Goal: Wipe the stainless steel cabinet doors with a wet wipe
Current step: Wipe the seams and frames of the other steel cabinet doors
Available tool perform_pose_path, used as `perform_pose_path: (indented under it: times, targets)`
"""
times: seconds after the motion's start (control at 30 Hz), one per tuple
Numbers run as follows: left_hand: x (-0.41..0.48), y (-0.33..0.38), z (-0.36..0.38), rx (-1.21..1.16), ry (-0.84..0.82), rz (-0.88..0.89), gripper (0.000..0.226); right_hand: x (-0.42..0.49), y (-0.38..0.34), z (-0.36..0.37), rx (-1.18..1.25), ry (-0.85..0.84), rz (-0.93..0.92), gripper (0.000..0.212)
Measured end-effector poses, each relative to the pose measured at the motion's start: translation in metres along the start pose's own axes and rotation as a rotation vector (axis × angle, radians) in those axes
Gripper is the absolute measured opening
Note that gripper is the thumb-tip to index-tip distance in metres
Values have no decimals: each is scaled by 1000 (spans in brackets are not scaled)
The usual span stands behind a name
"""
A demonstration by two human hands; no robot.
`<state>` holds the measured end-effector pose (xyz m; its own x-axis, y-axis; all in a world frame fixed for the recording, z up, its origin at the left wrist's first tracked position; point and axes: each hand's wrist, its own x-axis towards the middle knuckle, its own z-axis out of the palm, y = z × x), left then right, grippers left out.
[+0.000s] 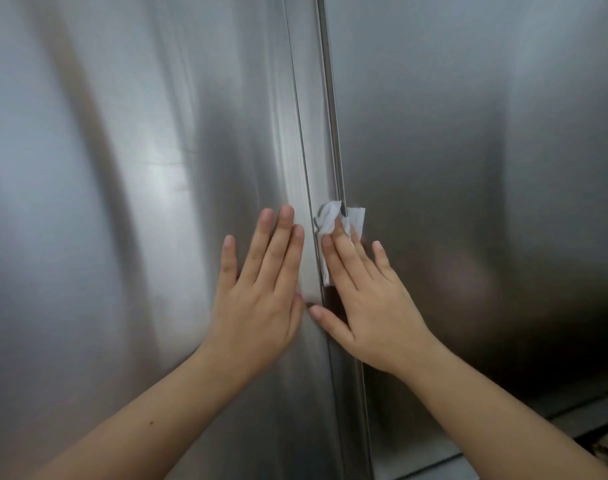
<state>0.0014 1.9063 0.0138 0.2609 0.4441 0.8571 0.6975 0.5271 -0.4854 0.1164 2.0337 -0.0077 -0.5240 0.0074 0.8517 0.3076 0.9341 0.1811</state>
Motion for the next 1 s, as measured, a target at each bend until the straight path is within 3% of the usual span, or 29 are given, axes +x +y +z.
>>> perform_pose_path:
  times: [1.0]
  targets:
    - [-119,56,8,-40,-150,-30,59,-141,-39,60,87,-198,105,76]
